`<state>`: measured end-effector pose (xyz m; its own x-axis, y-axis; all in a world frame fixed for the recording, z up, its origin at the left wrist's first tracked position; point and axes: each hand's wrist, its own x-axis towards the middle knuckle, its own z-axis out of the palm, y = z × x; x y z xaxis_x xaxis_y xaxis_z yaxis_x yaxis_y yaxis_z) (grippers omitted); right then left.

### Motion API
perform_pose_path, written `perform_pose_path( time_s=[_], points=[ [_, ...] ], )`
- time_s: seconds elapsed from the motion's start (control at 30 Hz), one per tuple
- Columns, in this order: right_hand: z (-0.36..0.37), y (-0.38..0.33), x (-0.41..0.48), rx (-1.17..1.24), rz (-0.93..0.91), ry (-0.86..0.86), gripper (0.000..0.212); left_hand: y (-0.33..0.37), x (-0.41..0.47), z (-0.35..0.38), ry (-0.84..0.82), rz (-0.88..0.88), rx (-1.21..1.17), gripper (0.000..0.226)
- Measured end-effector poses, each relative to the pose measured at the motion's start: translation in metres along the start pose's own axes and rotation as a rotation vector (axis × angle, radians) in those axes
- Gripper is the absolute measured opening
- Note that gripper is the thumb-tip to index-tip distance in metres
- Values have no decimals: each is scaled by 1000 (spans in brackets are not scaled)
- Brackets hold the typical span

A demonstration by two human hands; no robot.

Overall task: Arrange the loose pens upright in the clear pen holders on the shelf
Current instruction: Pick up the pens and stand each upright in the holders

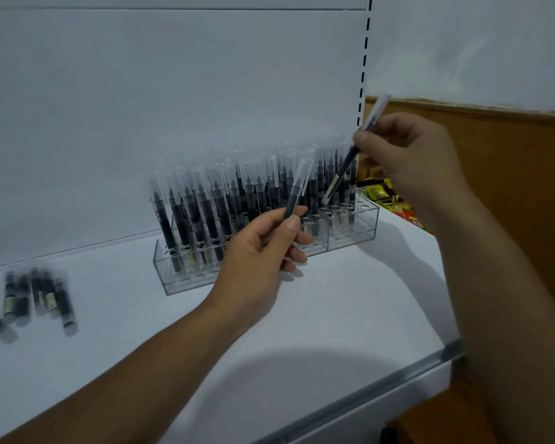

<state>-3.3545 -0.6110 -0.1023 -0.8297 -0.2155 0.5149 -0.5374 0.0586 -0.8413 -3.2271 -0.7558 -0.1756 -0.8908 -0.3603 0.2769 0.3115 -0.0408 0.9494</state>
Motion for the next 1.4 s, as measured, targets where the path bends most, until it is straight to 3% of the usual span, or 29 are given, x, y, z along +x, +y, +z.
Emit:
perform_pose_path(
  time_s=[0.33,0.53,0.8,0.97,1.07,1.2,1.4],
  points=[
    [17,14,4,-308,-95,-64,15,1,-1,0,-7,11,42,21],
    [28,26,0,-488,-52,-209,15,2,-2,1,-17,17,55,20],
    [8,12,-3,-387,-3,-247,17,3,-3,1,-13,12,68,21],
    [4,-7,-15,-125,95,-600,16,5,-4,1,-3,22,94,19],
    [11,-7,-19,-77,63,-689,15,7,-6,2,-11,43,130,18],
    [9,-7,-18,55,54,-617,21,7,-7,2,-6,94,204,19],
    [-10,-10,-4,263,44,-165,8,5,-7,-7,-42,460,936,36]
  ],
)
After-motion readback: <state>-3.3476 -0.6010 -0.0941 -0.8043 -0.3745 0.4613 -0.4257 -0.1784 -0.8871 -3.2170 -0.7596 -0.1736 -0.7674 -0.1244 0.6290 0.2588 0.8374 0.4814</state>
